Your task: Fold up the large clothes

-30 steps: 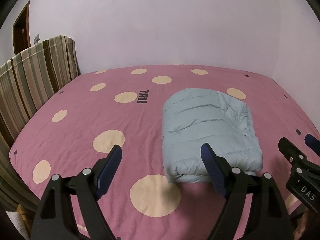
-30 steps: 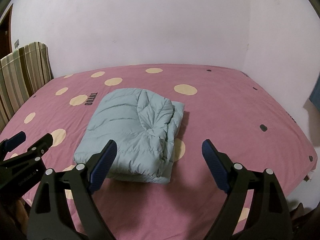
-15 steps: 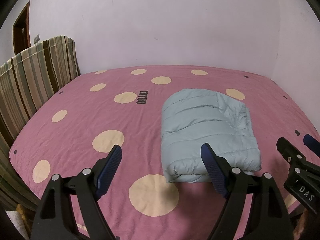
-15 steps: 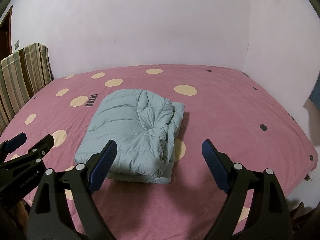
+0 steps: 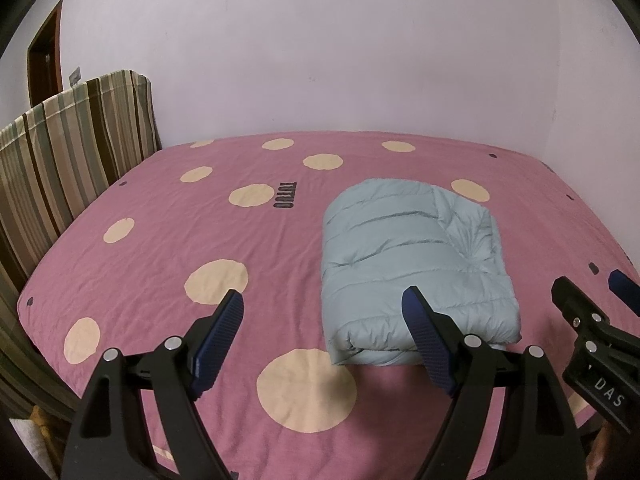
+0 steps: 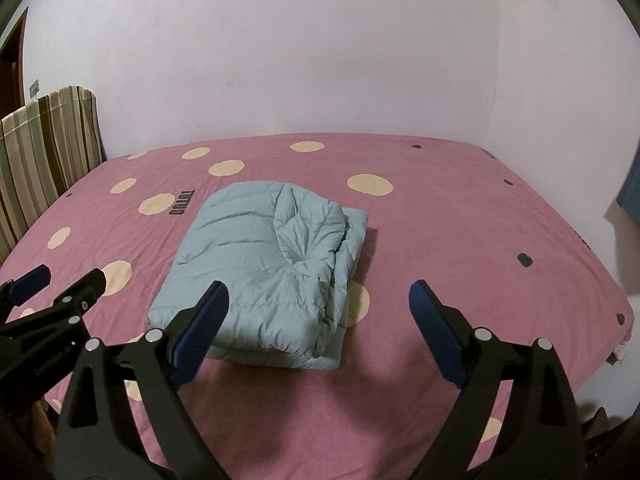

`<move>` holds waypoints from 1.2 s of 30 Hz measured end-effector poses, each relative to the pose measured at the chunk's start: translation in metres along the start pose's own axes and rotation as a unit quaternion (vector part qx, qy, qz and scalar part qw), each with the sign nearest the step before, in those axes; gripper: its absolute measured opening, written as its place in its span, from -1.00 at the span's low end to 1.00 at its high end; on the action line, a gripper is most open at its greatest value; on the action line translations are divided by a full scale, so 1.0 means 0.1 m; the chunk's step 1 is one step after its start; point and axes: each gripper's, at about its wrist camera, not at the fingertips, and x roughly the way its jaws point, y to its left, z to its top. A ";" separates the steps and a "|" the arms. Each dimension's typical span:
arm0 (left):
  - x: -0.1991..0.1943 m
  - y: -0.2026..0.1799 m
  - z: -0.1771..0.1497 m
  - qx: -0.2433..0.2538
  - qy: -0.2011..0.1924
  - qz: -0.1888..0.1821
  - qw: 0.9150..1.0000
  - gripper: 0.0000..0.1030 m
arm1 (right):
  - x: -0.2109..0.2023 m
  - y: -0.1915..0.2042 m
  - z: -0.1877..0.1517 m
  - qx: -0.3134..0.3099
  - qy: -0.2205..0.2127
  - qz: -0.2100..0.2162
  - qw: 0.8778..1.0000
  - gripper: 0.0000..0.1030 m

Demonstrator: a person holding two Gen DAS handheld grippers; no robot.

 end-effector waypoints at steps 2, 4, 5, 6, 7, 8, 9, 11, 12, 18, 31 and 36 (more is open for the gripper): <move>0.00 -0.01 0.00 0.005 -0.002 0.003 1.000 0.56 | 0.00 0.00 0.00 0.000 0.000 0.000 1.000 0.78; -0.01 -0.03 -0.01 0.010 -0.003 0.003 1.000 0.56 | 0.00 0.00 0.00 0.000 0.000 0.000 1.000 0.78; -0.01 -0.04 -0.01 0.012 -0.004 0.004 1.000 0.56 | 0.00 0.00 0.00 0.000 0.000 0.000 1.000 0.78; -0.01 -0.05 -0.01 0.013 -0.004 0.004 1.000 0.56 | 0.00 -0.01 0.00 0.000 0.000 0.001 1.000 0.78; -0.01 -0.05 -0.01 0.013 -0.004 0.004 1.000 0.56 | 0.00 0.00 0.00 0.000 0.000 0.000 1.000 0.78; -0.01 -0.05 -0.01 0.013 -0.005 0.003 1.000 0.56 | 0.00 0.00 0.00 0.000 -0.001 0.000 1.000 0.78; -0.01 -0.05 0.00 0.014 -0.005 0.003 1.000 0.56 | 0.00 -0.01 0.00 0.000 0.000 0.001 1.000 0.78; -0.02 -0.05 -0.01 0.014 -0.007 0.005 1.000 0.56 | 0.00 -0.01 0.00 0.000 0.000 0.000 1.000 0.78; -0.02 -0.05 -0.01 0.014 -0.008 0.004 1.000 0.56 | 0.00 -0.01 0.00 0.000 0.000 0.001 1.000 0.78; -0.06 -0.03 -0.01 0.012 -0.012 0.003 1.000 0.56 | -0.01 0.00 0.00 -0.001 0.000 0.000 1.000 0.78; -0.11 -0.02 0.01 0.008 -0.020 0.002 1.000 0.56 | -0.01 -0.01 0.01 -0.003 -0.001 0.000 1.000 0.79; -0.11 -0.03 0.02 0.011 -0.020 -0.002 1.000 0.57 | -0.02 -0.02 0.02 -0.006 -0.003 0.001 1.000 0.79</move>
